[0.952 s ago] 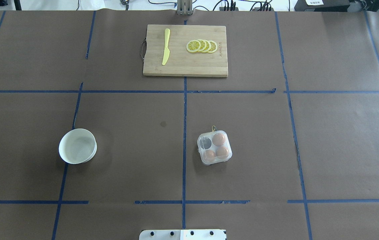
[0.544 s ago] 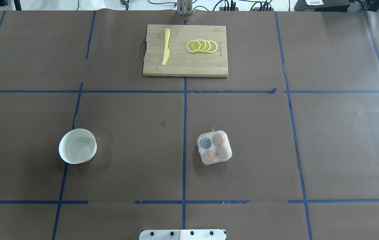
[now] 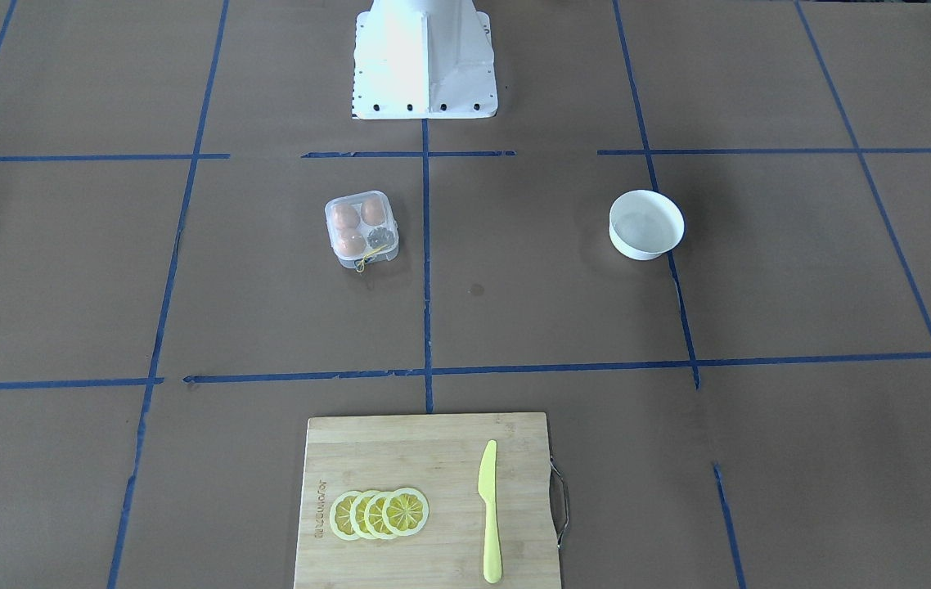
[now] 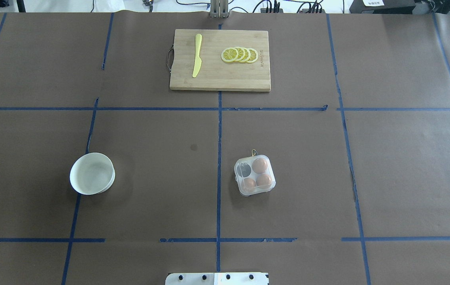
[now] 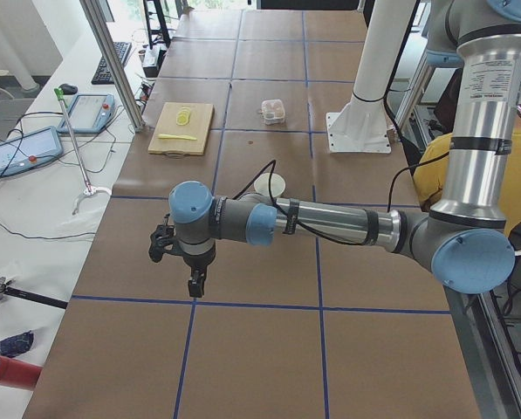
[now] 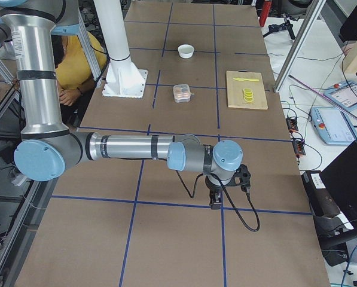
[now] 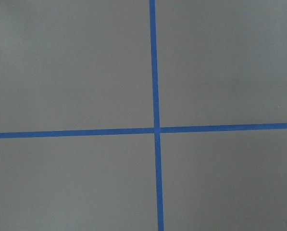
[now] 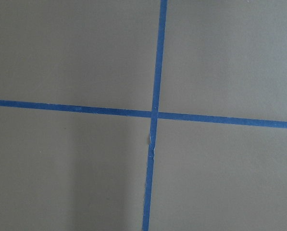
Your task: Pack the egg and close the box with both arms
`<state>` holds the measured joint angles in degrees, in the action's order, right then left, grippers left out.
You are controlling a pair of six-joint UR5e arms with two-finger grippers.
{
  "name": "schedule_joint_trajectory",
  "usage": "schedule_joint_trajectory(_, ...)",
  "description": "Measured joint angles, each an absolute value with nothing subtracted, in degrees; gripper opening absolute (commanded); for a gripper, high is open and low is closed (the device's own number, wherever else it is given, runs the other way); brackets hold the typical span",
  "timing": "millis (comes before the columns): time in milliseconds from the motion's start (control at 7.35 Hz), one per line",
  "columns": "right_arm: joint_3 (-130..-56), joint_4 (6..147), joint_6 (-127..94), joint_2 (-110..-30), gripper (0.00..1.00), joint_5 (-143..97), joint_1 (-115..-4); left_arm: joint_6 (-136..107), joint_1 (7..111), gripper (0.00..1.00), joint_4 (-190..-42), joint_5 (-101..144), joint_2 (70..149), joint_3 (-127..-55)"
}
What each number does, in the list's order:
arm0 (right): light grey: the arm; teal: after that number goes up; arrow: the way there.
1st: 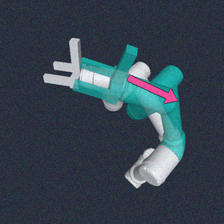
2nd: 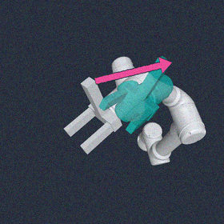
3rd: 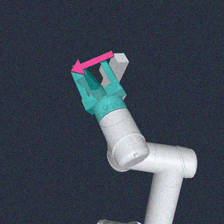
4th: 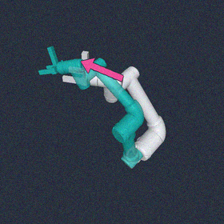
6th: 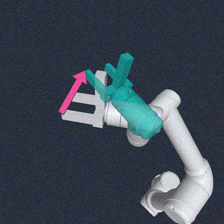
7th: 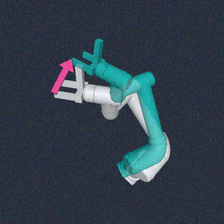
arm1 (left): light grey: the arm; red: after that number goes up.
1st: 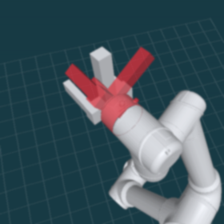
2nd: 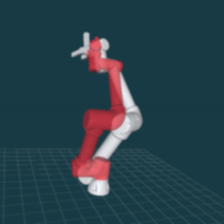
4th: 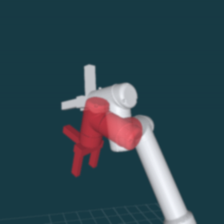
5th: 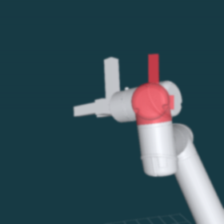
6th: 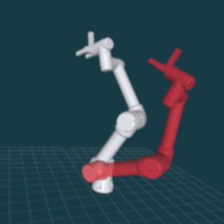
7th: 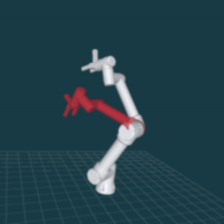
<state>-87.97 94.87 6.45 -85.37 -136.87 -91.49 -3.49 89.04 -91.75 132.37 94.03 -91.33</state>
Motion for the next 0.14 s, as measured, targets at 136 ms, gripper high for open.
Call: schedule_joint_trajectory(136,-87.88,94.85,6.48,-85.53,1.0,-136.73,-91.49,-3.45,89.04,1.0,-92.06,132.37,94.2,-90.5)
